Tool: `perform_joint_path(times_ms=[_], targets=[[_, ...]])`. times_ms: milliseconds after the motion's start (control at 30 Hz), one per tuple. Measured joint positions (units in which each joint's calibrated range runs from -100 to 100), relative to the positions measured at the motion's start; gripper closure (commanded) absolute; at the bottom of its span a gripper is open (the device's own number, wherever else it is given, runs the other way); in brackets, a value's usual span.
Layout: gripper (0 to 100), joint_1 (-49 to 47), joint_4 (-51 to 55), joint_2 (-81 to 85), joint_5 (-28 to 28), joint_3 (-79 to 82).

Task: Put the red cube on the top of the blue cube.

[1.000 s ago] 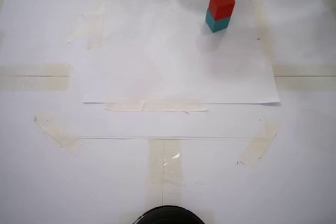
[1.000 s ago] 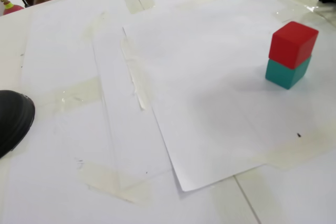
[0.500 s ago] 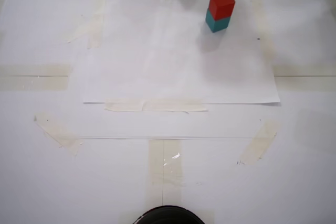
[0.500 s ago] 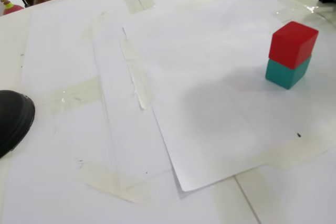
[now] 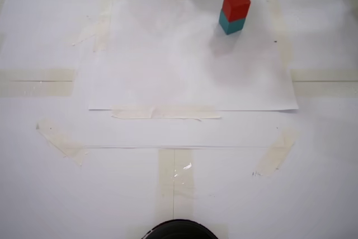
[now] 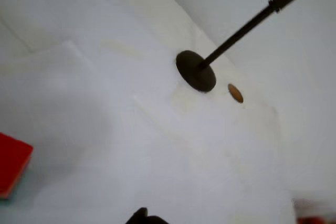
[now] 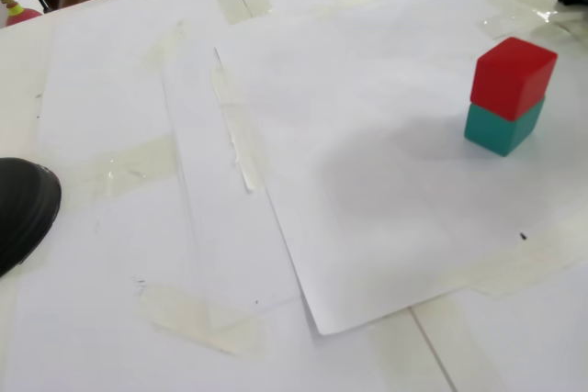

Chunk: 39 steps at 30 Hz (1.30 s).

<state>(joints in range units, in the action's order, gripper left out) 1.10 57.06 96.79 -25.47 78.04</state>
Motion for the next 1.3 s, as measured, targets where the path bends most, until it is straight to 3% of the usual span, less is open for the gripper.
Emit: perform_joint_path(times_ms=[200, 367, 1300], targets=[[100, -1.02, 7.4, -0.17, -13.24, 0.27], [100, -3.22, 8.38, -0.26, -17.88, 1.63], [100, -2.85, 12.12, 0.26, -18.36, 0.9]])
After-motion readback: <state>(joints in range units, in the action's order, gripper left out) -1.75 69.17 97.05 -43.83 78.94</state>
